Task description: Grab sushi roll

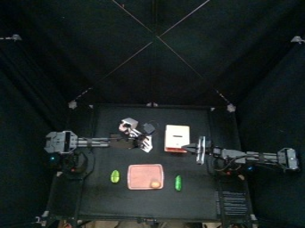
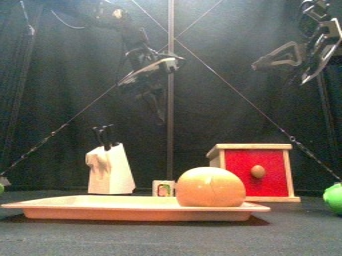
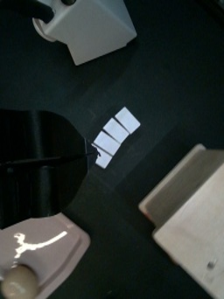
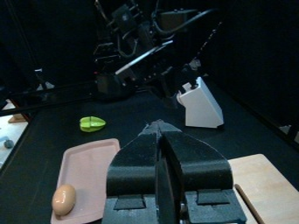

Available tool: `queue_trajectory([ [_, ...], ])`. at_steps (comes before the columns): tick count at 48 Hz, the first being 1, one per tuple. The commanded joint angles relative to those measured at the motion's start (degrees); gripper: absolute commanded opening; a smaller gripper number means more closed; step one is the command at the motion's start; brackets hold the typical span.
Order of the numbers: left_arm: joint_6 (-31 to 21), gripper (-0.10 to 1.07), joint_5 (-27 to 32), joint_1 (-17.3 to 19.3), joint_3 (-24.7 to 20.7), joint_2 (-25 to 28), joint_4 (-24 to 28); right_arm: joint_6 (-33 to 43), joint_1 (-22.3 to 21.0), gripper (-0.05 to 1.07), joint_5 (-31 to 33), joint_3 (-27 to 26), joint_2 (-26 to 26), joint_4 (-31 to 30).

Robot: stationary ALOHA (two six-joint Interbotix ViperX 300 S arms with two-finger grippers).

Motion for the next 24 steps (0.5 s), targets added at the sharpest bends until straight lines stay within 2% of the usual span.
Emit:
queue_trajectory([
  [1, -6.33, 0.02, 0.00, -0.09, -1.41, 1.05, 3.08, -0.09, -0.35, 0.01, 0.00, -0.53, 0.18, 0.18],
  [9, -14.85, 0.16, -0.18, 0.09, -2.20, 4.39, 4.48, -0.09, -0.53, 0.01, 0.26, -0.53, 0.09, 0.09],
  [24, -21.71, 0.59, -0.18, 0.09, -3.08, 8.09, 3.87, -0.09, -0.53, 0.01, 0.26, -0.62, 0.09, 0.09],
])
